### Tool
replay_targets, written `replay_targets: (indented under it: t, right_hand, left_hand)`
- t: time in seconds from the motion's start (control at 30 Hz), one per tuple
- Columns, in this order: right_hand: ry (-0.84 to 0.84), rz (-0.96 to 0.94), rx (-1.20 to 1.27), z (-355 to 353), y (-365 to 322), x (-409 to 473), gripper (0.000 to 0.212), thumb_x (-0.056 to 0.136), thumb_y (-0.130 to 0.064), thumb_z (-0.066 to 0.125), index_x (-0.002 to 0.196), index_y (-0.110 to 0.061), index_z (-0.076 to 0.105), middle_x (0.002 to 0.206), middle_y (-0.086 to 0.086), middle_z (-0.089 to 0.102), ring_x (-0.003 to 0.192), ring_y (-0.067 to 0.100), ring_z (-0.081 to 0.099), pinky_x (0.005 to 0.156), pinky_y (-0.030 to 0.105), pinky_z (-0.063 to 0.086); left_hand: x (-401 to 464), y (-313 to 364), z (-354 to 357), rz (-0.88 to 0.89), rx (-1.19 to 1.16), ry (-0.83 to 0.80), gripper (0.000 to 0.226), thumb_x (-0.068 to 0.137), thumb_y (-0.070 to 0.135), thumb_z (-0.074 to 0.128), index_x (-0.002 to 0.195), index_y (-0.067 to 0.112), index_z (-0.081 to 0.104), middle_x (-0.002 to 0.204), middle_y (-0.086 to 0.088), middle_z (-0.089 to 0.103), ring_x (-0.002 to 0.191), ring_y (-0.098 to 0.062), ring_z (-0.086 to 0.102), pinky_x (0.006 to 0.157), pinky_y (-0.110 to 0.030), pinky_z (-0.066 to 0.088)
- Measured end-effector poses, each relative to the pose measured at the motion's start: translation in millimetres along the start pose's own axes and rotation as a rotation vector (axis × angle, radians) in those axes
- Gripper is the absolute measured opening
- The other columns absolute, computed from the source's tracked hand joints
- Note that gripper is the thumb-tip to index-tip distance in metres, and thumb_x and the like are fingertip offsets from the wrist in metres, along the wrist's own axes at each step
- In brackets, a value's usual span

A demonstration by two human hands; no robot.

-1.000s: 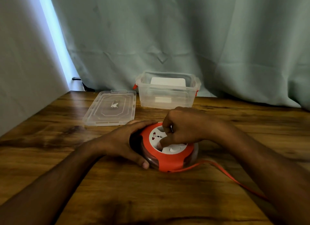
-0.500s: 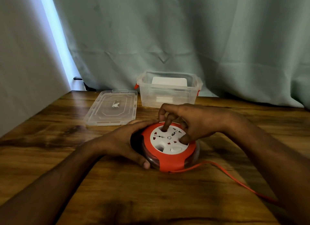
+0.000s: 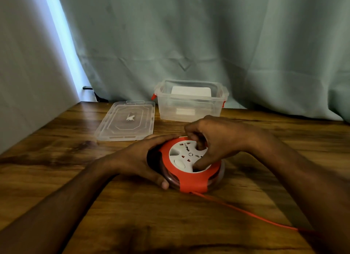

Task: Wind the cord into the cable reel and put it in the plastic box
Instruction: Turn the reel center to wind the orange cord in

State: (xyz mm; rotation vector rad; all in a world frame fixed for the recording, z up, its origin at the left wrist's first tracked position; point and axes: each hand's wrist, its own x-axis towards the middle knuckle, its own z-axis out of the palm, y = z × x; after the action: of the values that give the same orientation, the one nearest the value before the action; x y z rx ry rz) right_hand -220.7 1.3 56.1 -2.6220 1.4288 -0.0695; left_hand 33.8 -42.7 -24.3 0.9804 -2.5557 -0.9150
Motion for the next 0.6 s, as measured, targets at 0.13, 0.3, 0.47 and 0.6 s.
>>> replay_targets:
  t: [0.13, 0.3, 0.47, 0.6]
  right_hand:
    - [0.001, -0.015, -0.05, 4.6, -1.6, 3.5, 0.045, 0.067, -0.062, 0.083, 0.067, -0.026, 0.055, 0.064, -0.009, 0.06, 0.06, 0.009, 0.059, 0.05, 0.02, 0.04]
    - [-0.016, 0.022, -0.034, 8.7, -6.5, 8.2, 0.044, 0.073, -0.063, 0.078, 0.061, -0.025, 0.06, 0.054, -0.016, 0.063, 0.057, 0.006, 0.066, 0.049, 0.015, 0.042]
    - [-0.041, 0.002, 0.012, 7.9, -11.0, 8.3, 0.041, 0.08, -0.059, 0.075, 0.062, -0.028, 0.058, 0.049, -0.038, 0.054, 0.053, -0.005, 0.062, 0.051, 0.014, 0.044]
    - [0.029, -0.034, 0.048, -5.8, -2.9, 1.6, 0.02, 0.083, -0.038, 0.081, 0.076, -0.031, 0.064, 0.075, -0.02, 0.066, 0.073, -0.007, 0.061, 0.055, 0.013, 0.043]
  left_hand:
    - [0.6, -0.4, 0.4, 0.002, 0.012, -0.004, 0.127, 0.045, 0.07, 0.091, 0.148, 0.065, 0.019, 0.154, 0.032, 0.032, 0.14, 0.007, 0.035, 0.118, -0.029, 0.038]
    - [0.1, 1.5, 0.2, -0.004, 0.018, -0.005, 0.123, 0.044, 0.071, 0.091, 0.143, 0.071, 0.017, 0.154, 0.033, 0.03, 0.14, 0.01, 0.033, 0.117, -0.025, 0.036]
    - [0.6, -0.3, 0.6, 0.01, 0.022, -0.009, 0.132, 0.044, 0.075, 0.089, 0.154, 0.057, 0.019, 0.158, 0.024, 0.031, 0.143, 0.0, 0.034, 0.119, -0.037, 0.038]
    - [0.4, -1.2, 0.1, 0.008, 0.016, -0.012, 0.128, 0.044, 0.075, 0.09, 0.149, 0.065, 0.018, 0.155, 0.029, 0.032, 0.14, 0.005, 0.035, 0.117, -0.031, 0.039]
